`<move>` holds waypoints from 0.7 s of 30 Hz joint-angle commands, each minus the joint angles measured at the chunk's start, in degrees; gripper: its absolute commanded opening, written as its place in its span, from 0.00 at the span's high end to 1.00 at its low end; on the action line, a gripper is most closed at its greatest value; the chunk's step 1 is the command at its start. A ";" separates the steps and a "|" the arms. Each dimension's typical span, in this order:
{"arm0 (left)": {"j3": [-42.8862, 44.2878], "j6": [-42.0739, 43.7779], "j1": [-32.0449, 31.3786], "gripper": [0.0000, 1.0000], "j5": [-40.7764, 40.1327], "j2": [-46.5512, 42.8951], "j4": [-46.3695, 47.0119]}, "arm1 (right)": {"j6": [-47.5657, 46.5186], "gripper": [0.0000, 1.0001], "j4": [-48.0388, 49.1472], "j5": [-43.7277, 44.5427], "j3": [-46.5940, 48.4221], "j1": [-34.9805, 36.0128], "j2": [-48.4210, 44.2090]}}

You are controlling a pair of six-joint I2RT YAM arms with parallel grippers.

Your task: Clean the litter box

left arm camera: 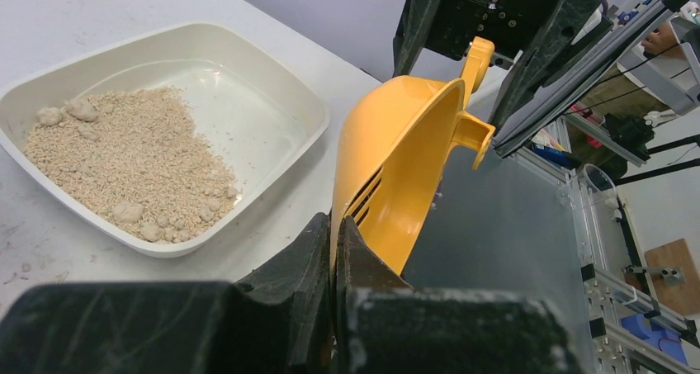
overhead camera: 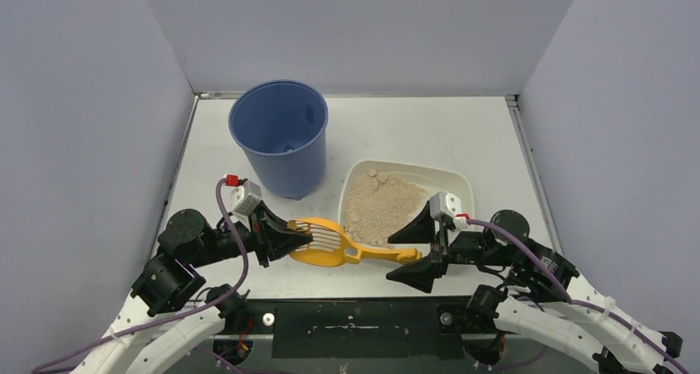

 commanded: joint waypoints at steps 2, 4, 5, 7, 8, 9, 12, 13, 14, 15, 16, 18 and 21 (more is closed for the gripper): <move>-0.51 -1.33 0.18 1.00 -0.66 -0.47 5.34 | 6.78 0.22 13.40 4.03 -3.79 -0.40 -4.32; -0.86 -1.72 0.13 1.00 -0.74 -0.48 6.03 | 9.13 0.20 16.63 5.67 -5.38 -0.39 -5.53; -0.90 -1.94 0.13 1.00 -0.75 -0.48 6.34 | 10.00 0.20 17.87 6.14 -6.01 -0.38 -5.89; -1.06 -2.19 0.13 1.00 -0.95 -0.64 6.88 | 11.73 0.19 19.54 7.51 -6.82 -0.38 -6.15; -1.27 -2.34 0.13 1.00 -1.07 -0.72 7.15 | 12.83 0.19 20.84 8.00 -7.40 -0.38 -6.19; -1.66 -2.59 0.13 1.00 -1.14 -0.81 7.62 | 13.86 0.19 22.10 8.21 -8.05 -0.38 -6.31; -2.56 -3.54 0.17 1.00 -0.99 -0.92 8.83 | 16.36 0.19 26.70 8.42 -9.73 -0.38 -6.21; -2.61 -3.71 0.18 1.00 -1.04 -0.92 9.13 | 16.82 0.19 27.45 8.42 -10.10 -0.38 -6.13; -2.54 -3.69 0.13 1.00 -1.32 -0.92 9.12 | 16.98 0.19 27.86 8.76 -10.39 -0.38 -5.92; -2.46 -3.67 0.13 1.00 -1.62 -0.97 9.00 | 17.38 0.19 28.33 8.88 -10.72 -0.38 -5.78; -2.34 -3.70 0.13 1.00 -1.75 -1.00 8.92 | 17.83 0.20 29.45 8.83 -11.12 -0.38 -5.73; -1.83 -3.44 0.13 1.00 -2.35 -1.03 8.55 | 18.45 0.20 30.73 8.59 -11.85 -0.38 -5.71; -1.57 -3.44 0.13 1.00 -2.91 -1.33 8.47 | 18.77 0.21 31.63 8.70 -12.53 -0.38 -5.99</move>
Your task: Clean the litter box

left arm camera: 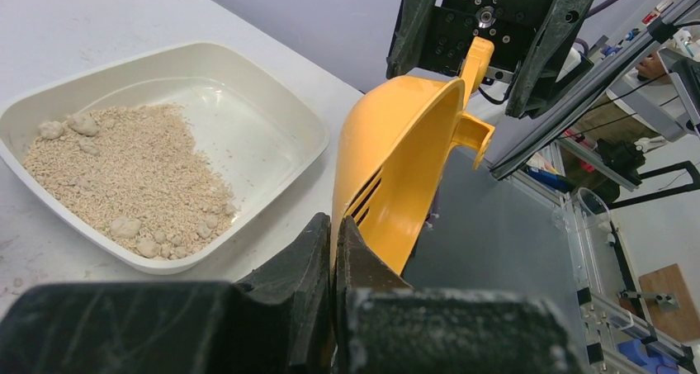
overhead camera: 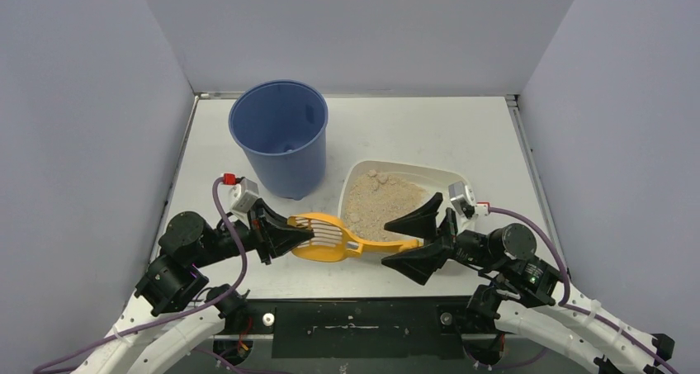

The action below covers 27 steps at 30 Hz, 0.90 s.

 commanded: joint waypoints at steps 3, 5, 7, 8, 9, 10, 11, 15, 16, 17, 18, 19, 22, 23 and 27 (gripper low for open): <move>1.22 -0.19 0.12 1.00 -1.39 -0.39 3.13 | 2.25 0.24 7.61 1.02 -1.27 -0.38 -0.62; 1.40 -0.10 0.14 1.00 -1.58 -0.29 2.98 | 2.36 0.28 7.84 0.92 -1.36 -0.38 -0.46; 1.66 -0.04 0.12 1.00 -2.07 -0.29 2.97 | 2.25 0.31 7.41 0.47 -1.17 -0.38 -0.10; 1.67 -0.01 0.16 1.00 -2.27 -0.29 3.08 | 2.05 0.32 7.03 0.47 -1.05 -0.38 0.01; 1.71 -0.03 0.15 1.00 -2.43 -0.29 3.13 | 1.73 0.33 6.59 0.55 -0.88 -0.36 0.12; 1.73 -0.14 0.16 1.00 -2.61 -0.29 3.27 | 1.46 0.34 6.19 0.62 -0.73 -0.38 0.05; 1.65 -0.23 0.13 1.00 -2.55 -0.29 3.46 | 1.18 0.35 5.91 0.76 -0.60 -0.38 -0.03; 1.66 -0.42 0.11 1.00 -2.83 -0.20 3.66 | 0.65 0.44 5.50 0.95 -0.54 -0.38 -0.37; 1.67 -0.39 0.11 1.00 -3.12 -0.20 3.66 | 0.52 0.46 5.40 0.96 -0.50 -0.38 -0.37; 1.61 -0.37 0.13 1.00 -3.30 -0.27 3.72 | 0.47 0.49 5.38 0.90 -0.50 -0.38 -0.37; 1.59 -0.39 0.13 1.00 -3.28 -0.24 3.95 | 0.41 0.51 5.38 0.87 -0.43 -0.37 -0.35; 1.59 -0.47 0.18 1.00 -3.38 -0.21 4.04 | 0.44 0.54 5.34 0.87 -0.41 -0.38 -0.37; 1.42 -0.65 0.11 1.00 -3.45 -0.04 4.31 | 0.40 0.62 5.23 0.85 -0.25 -0.38 -0.51; 1.28 -0.75 0.13 1.00 -3.54 0.03 4.36 | 0.40 0.66 5.21 0.92 -0.24 -0.38 -0.58; 0.77 -1.49 0.11 1.00 -3.28 -0.11 5.40 | 0.32 1.00 5.21 1.53 -0.23 -0.38 -0.96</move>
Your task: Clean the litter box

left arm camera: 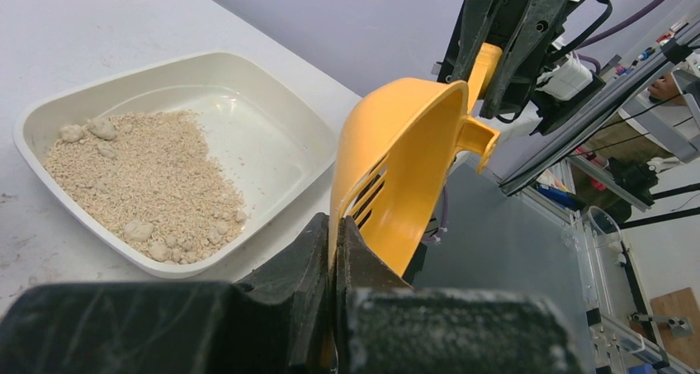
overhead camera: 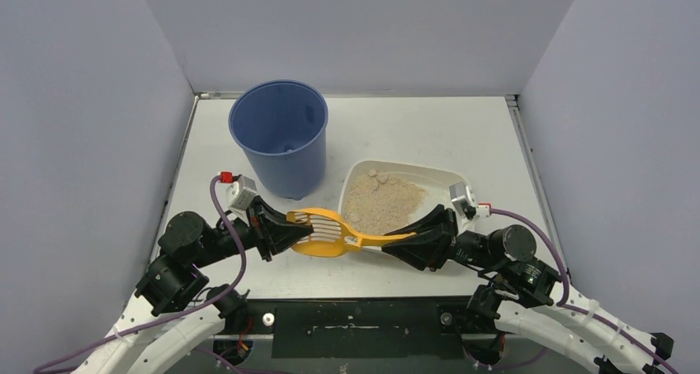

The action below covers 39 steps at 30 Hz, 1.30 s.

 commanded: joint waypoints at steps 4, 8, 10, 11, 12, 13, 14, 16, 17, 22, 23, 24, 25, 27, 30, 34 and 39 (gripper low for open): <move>0.42 -1.39 0.11 1.00 0.16 0.48 5.08 | -0.08 1.00 2.70 2.30 0.82 -0.38 -1.46; 0.36 -1.47 0.11 0.69 -0.87 0.46 4.51 | -0.05 1.00 2.24 2.54 1.15 -0.38 -1.31; -0.02 -1.48 0.15 0.42 -1.95 0.18 4.54 | -0.76 1.00 0.47 3.17 1.98 -0.38 -1.05; -0.31 -1.41 0.12 0.34 -2.79 0.12 4.57 | -1.03 1.00 -0.50 3.77 2.49 -0.38 -0.96; -0.51 -1.42 0.11 0.28 -3.73 -0.01 4.53 | -1.41 1.00 -1.60 4.36 3.01 -0.38 -0.83; -0.52 -1.43 0.11 0.24 -5.12 0.10 4.39 | -1.93 1.00 -2.68 4.89 3.66 -0.38 -0.74; -0.53 -1.43 0.15 0.21 -6.41 0.41 4.00 | -2.38 1.00 -4.23 5.60 4.39 -0.38 -0.60; -0.23 -0.85 0.11 0.14 -9.44 1.46 2.81 | -3.31 1.00 -8.53 7.79 6.36 -0.38 0.17; 0.07 -0.59 0.15 0.11 -10.72 2.18 2.11 | -3.89 1.00 -11.15 9.19 7.66 -0.38 0.90; 0.13 0.53 0.13 0.03 -14.10 5.66 1.51 | -6.55 1.00 -25.36 17.30 15.86 -0.38 6.05; 0.02 0.73 0.11 0.03 -14.57 6.49 1.51 | -6.73 1.00 -27.23 19.34 17.01 -0.38 6.86; 0.02 0.85 0.11 0.03 -15.08 7.26 1.45 | -6.82 1.00 -28.80 21.24 18.05 -0.38 7.55; 0.09 1.04 0.11 0.03 -15.47 8.19 1.31 | -7.03 1.00 -30.43 23.24 18.95 -0.38 8.39; 0.42 1.59 0.12 0.03 -16.03 10.33 0.84 | -7.18 1.00 -33.89 27.24 21.42 -0.38 10.89; 0.98 2.31 0.13 0.03 -16.26 13.10 0.87 | -7.74 1.00 -40.29 33.39 25.59 -0.38 15.93; 2.09 3.14 0.05 0.03 -17.11 16.85 0.49 | -8.47 1.00 -46.37 38.74 30.57 -0.67 22.11; 4.31 3.56 -0.06 0.03 -18.33 23.72 -0.17 | -9.98 1.00 -50.05 35.19 34.09 -8.14 27.35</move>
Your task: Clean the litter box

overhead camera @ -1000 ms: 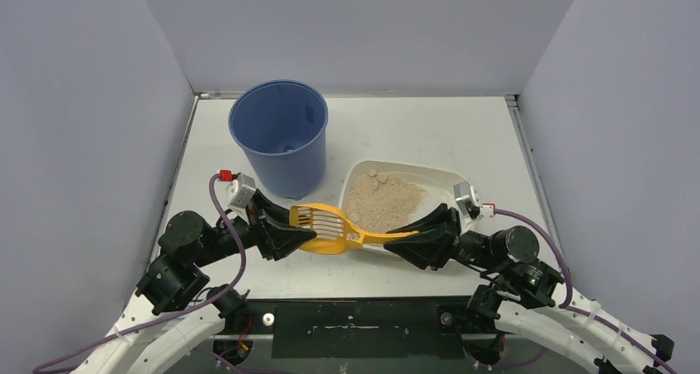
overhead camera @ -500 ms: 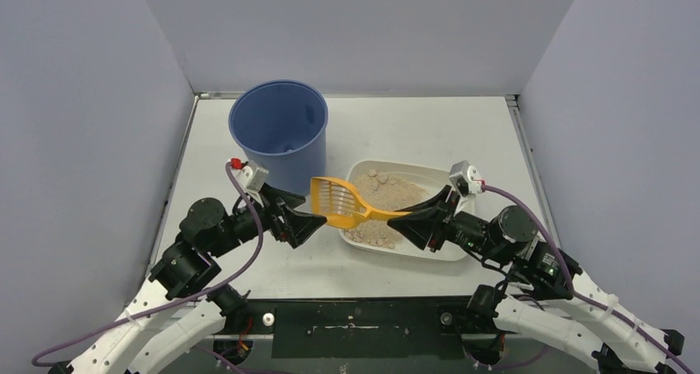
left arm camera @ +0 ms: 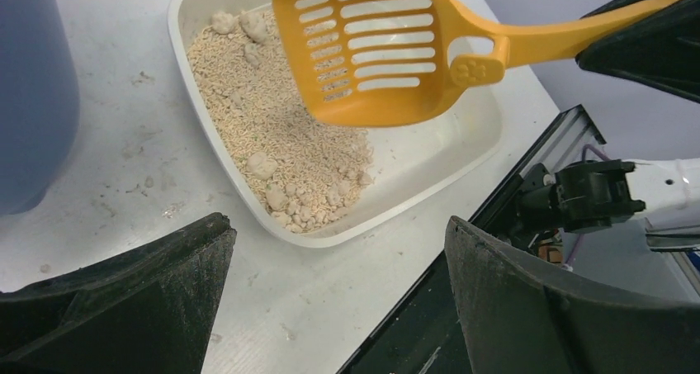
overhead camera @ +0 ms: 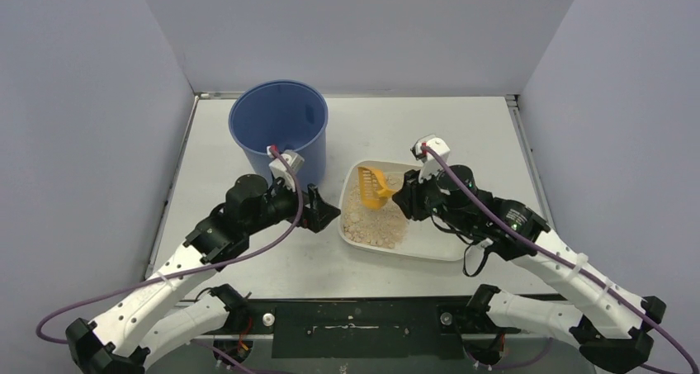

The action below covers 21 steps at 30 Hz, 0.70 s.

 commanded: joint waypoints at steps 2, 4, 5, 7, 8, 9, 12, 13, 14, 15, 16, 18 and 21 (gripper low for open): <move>5.13 1.39 -0.11 0.03 -2.50 6.72 -0.01 | -2.97 1.00 -5.81 -5.58 4.76 -12.31 3.86; 6.34 1.11 -0.21 0.03 -3.27 9.97 -0.43 | -3.74 1.00 -6.30 -12.43 4.82 -19.16 4.99; 6.84 1.00 -0.42 0.03 -3.89 11.50 -0.68 | -3.95 1.00 -6.60 -15.48 4.71 -22.60 5.43; 7.77 0.72 -0.76 0.04 -5.28 14.72 -0.72 | -4.07 1.00 -6.44 -21.42 3.79 -29.05 5.83; 8.52 0.63 -0.91 0.04 -5.96 16.24 -0.68 | -3.78 1.00 -6.09 -23.71 3.00 -31.72 5.85; 9.13 0.54 -1.12 0.04 -6.81 17.80 -0.75 | -3.27 1.00 -5.61 -26.33 2.04 -34.39 5.79; 10.82 0.44 -2.01 0.05 -10.74 22.23 -0.98 | -1.08 1.00 -3.71 -33.09 -1.27 -40.76 5.64; 11.40 0.49 -2.38 0.06 -12.57 23.69 -0.86 | 0.03 1.00 -2.80 -33.99 -2.36 -41.58 5.52; 11.93 0.38 -2.59 0.07 -13.17 25.30 -0.88 | 1.14 1.00 -1.94 -35.10 -3.34 -42.69 5.43; 12.50 0.33 -2.87 0.08 -13.92 27.29 -0.64 | 2.22 1.00 -1.13 -36.25 -4.78 -44.13 5.29; 12.82 0.21 -3.12 0.09 -14.51 28.74 -0.21 | 3.43 1.00 -0.21 -37.06 -5.76 -45.26 5.13; 13.50 0.01 -3.82 0.11 -15.84 31.52 0.49 | 5.42 1.00 1.04 -38.08 -6.86 -46.98 5.12; 15.03 0.07 -5.01 0.12 -18.27 35.73 0.92 | 8.24 1.00 2.82 -39.32 -8.38 -49.11 5.28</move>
